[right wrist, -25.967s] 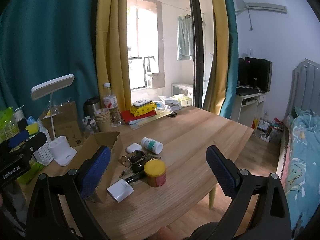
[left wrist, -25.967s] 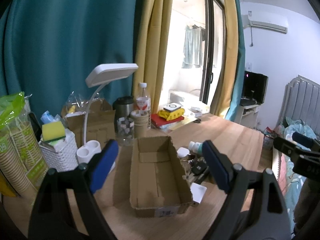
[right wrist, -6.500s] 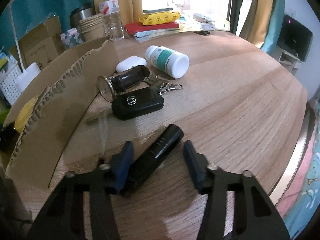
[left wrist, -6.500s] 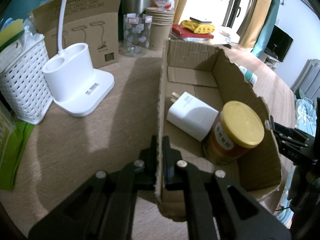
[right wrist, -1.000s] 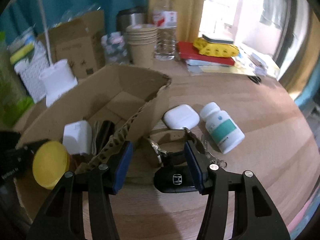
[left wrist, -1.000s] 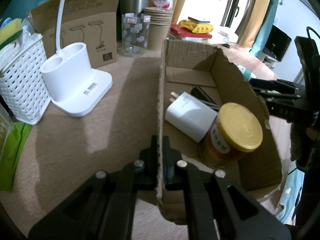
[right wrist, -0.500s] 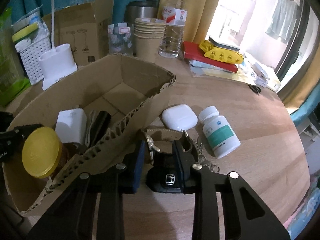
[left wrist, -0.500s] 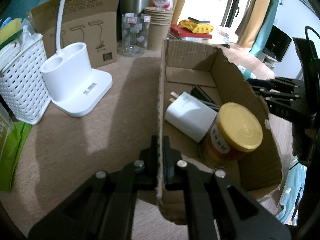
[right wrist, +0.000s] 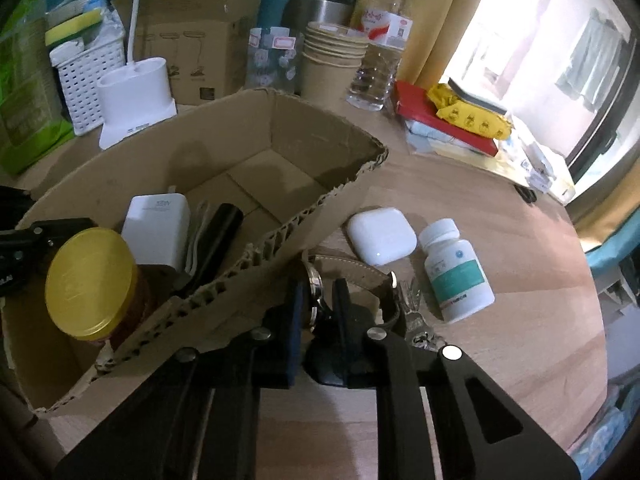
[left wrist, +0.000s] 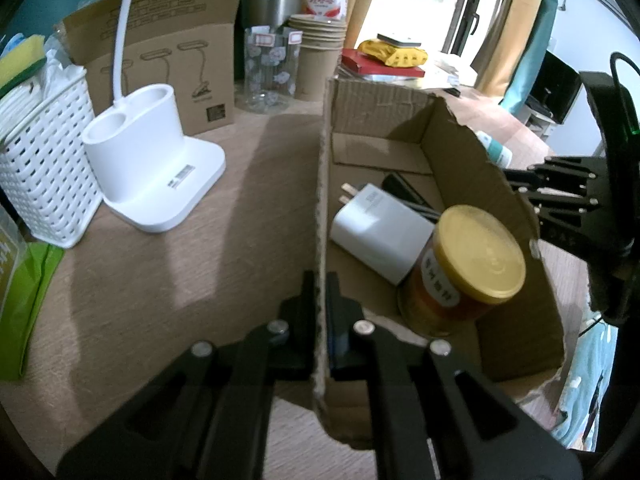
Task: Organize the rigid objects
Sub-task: 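Grasp the wristwatch by its strap with the right gripper and lift it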
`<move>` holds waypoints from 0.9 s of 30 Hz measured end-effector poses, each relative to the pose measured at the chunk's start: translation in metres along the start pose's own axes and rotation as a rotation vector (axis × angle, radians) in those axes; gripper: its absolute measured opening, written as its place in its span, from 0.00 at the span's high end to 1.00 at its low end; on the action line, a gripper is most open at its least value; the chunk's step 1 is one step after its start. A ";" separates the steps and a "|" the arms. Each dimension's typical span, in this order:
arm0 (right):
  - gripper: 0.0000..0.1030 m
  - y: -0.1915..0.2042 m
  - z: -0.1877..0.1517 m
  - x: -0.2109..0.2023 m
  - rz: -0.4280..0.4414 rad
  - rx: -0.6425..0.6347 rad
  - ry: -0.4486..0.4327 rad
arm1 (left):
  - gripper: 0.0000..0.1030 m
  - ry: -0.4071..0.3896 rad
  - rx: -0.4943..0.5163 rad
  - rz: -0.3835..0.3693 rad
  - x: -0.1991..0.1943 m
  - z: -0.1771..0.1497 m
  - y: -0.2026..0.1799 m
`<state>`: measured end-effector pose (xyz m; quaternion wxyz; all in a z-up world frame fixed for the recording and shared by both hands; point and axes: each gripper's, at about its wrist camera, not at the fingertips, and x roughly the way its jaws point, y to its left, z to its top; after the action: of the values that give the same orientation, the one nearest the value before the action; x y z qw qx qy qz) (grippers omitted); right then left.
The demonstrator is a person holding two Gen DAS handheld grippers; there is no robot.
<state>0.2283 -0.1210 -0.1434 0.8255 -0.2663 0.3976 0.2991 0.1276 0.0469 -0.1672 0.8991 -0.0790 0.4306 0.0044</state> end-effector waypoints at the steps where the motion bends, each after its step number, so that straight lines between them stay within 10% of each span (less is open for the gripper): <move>1: 0.85 0.001 0.001 0.000 -0.002 -0.008 0.008 | 0.97 0.000 0.000 0.000 0.000 0.000 0.000; 12: 0.87 0.013 0.007 0.029 0.067 -0.153 0.137 | 0.96 -0.004 -0.006 -0.004 -0.001 -0.001 0.000; 27: 0.90 -0.023 0.004 -0.018 0.020 0.073 -0.044 | 0.96 -0.005 -0.004 -0.003 -0.002 -0.001 0.000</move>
<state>0.2372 -0.1387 -0.1219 0.8402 -0.2254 0.3925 0.2986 0.1254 0.0470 -0.1666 0.9001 -0.0816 0.4280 0.0039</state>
